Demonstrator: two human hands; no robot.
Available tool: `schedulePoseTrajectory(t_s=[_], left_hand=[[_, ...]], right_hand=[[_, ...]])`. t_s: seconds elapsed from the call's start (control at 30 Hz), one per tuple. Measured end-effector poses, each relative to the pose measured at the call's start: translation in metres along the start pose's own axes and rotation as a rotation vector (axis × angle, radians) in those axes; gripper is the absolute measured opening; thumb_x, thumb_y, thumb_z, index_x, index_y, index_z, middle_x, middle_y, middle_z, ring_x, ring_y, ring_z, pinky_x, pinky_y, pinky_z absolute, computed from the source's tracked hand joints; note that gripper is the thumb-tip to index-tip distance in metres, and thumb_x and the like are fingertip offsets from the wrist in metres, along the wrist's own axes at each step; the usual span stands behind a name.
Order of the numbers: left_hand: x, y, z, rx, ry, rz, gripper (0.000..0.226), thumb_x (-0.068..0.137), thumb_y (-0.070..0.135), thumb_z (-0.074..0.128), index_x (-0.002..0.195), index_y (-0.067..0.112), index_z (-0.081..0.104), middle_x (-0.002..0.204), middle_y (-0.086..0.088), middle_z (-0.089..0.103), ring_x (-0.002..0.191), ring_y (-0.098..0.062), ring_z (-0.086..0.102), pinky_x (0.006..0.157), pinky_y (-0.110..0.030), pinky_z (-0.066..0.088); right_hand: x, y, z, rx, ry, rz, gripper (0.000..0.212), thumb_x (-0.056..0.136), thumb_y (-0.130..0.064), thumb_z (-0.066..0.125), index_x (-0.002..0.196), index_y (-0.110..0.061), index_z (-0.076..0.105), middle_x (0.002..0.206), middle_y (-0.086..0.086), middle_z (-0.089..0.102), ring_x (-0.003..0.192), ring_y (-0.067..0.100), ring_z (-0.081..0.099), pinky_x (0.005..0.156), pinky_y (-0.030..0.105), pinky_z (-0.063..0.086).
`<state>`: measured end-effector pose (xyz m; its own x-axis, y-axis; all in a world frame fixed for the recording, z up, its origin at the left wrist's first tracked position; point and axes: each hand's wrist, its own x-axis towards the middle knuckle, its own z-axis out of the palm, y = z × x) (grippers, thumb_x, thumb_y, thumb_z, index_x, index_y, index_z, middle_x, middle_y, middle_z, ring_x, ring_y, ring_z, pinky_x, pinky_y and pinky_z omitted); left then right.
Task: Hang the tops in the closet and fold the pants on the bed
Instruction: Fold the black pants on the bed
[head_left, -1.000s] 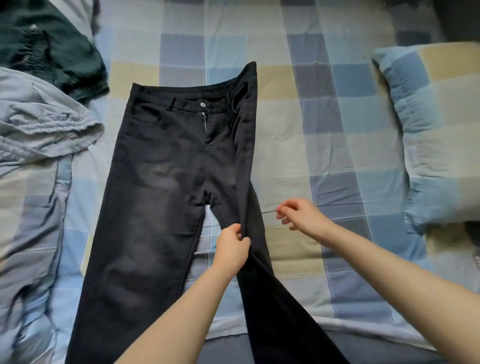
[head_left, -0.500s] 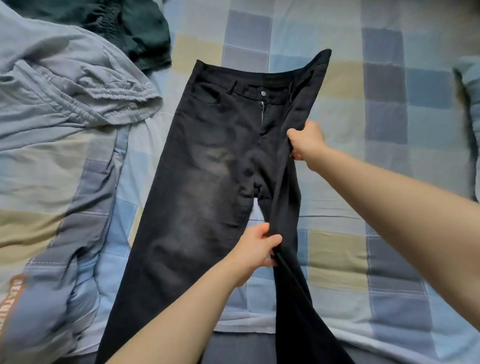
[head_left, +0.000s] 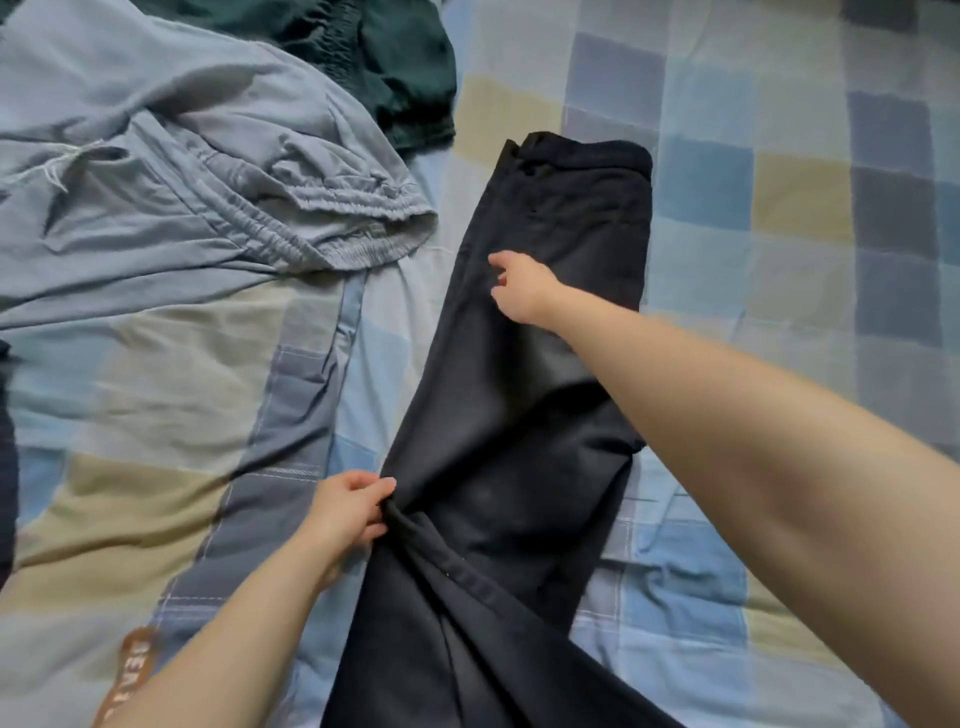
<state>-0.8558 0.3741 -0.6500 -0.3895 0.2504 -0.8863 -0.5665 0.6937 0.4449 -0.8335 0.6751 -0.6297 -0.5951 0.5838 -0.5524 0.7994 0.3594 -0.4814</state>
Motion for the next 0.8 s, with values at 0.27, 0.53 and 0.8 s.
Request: schedulePoseTrajectory(t_s=[0.27,0.53,0.8], left_hand=[[0.019,-0.013,-0.008,0.367,-0.073,0.15,0.018,0.074,0.008,0.065,0.069,0.012,0.047,0.063,-0.002,0.05,0.063,-0.018,0.045,0.064,-0.03,0.041],[0.028,-0.032,-0.014,0.275,-0.213,0.164,0.02,0.05,0.012,0.053,0.059,0.019,0.036,0.056,0.004,0.035,0.056,-0.013,0.033,0.052,-0.025,0.026],[0.04,-0.041,-0.006,0.158,-0.072,0.168,0.026,0.074,-0.009,0.05,0.08,0.009,0.069,0.073,-0.002,0.071,0.07,-0.012,0.059,0.069,-0.026,0.048]], right_hand=[[0.035,-0.001,-0.007,-0.563,0.035,-0.151,0.078,0.088,0.008,0.028,0.147,-0.042,0.017,0.137,0.02,0.033,0.105,0.042,0.05,0.082,0.045,0.049],[0.041,-0.013,0.012,-0.719,0.31,-0.294,0.03,0.089,0.002,0.05,0.115,-0.007,0.041,0.104,0.017,0.045,0.076,0.033,0.05,0.057,0.041,0.039],[0.034,-0.004,0.009,-0.204,-0.031,-0.141,0.094,0.085,-0.024,0.068,0.152,-0.031,0.002,0.138,0.015,0.049,0.124,0.03,0.05,0.102,0.029,0.039]])
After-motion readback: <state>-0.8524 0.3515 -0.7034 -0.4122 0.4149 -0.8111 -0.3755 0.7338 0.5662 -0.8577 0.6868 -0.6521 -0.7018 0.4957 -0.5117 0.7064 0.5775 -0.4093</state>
